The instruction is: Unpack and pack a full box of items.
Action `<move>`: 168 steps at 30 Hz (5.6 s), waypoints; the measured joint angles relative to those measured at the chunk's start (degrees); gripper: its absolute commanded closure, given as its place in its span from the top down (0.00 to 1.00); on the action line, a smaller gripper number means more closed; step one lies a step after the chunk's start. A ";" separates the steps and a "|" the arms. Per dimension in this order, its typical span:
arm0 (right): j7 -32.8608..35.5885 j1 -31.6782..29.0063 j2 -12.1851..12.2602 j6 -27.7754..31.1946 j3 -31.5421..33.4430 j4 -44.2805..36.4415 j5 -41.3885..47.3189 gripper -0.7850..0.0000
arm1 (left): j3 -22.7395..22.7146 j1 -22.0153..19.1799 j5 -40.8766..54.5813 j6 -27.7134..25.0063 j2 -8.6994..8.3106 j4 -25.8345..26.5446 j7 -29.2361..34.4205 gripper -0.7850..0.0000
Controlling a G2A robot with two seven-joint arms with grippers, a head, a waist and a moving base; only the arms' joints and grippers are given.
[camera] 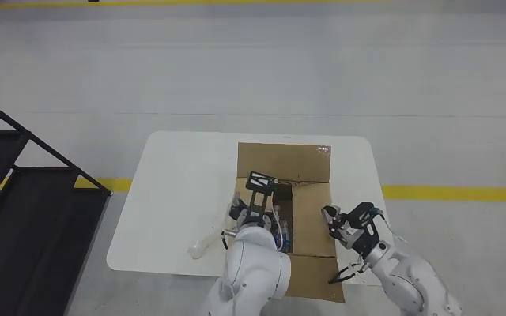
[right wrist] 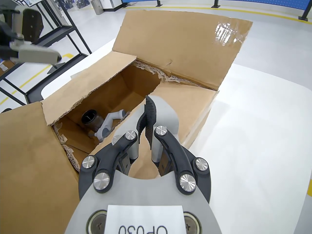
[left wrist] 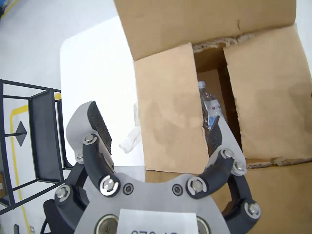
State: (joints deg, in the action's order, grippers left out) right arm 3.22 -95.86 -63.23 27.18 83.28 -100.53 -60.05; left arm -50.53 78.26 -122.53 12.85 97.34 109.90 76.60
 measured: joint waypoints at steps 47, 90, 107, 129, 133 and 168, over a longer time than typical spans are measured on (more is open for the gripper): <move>-2.12 -0.04 -0.20 -0.72 -1.44 1.57 -2.47 0.00 | 6.34 -4.16 -16.96 12.88 0.94 -17.58 1.95 0.00; 8.75 10.35 0.00 2.79 -3.78 9.35 0.79 0.00 | -12.54 -1.90 -2.23 13.10 2.37 -3.65 1.73 1.00; 7.36 9.64 0.30 3.90 -3.16 8.82 0.81 0.00 | -20.79 -4.23 -12.44 11.12 3.37 -12.97 3.52 1.00; -2.15 2.95 0.86 0.96 4.16 3.99 3.72 0.00 | -15.75 -5.10 -9.49 8.43 3.78 -0.80 0.47 1.00; -3.26 0.67 0.99 0.35 6.38 3.90 4.58 0.00 | -13.18 -5.55 -7.43 8.78 3.74 2.12 -0.38 1.00; -7.71 -3.57 -0.49 -5.78 2.52 9.29 3.84 0.00 | -8.16 -10.87 53.03 3.07 4.76 -9.85 -10.54 1.00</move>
State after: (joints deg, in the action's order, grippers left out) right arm -4.49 -99.43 -63.72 21.40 85.81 -91.23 -56.21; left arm -58.69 67.39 -69.50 15.92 102.10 100.04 66.06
